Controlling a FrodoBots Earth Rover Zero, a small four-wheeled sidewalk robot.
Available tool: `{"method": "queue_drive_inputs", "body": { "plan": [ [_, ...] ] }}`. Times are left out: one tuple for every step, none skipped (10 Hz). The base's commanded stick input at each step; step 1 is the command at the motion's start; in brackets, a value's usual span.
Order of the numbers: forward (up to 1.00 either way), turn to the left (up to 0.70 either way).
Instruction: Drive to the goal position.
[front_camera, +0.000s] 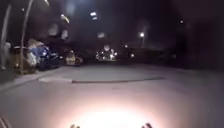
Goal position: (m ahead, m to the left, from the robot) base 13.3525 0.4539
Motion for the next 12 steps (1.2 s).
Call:
{"method": "queue_drive_inputs", "body": {
  "plan": [
    [1.00, 0.08],
    [1.00, 0.04],
    [1.00, 0.01],
    [1.00, 0.00],
    [1.00, 0.00],
    [1.00, 0.00],
    [1.00, 0.00],
    [1.00, 0.00],
    [1.00, 0.00],
    [1.00, 0.00],
    [1.00, 0.00],
    [1.00, 0.00]
  ]
}}
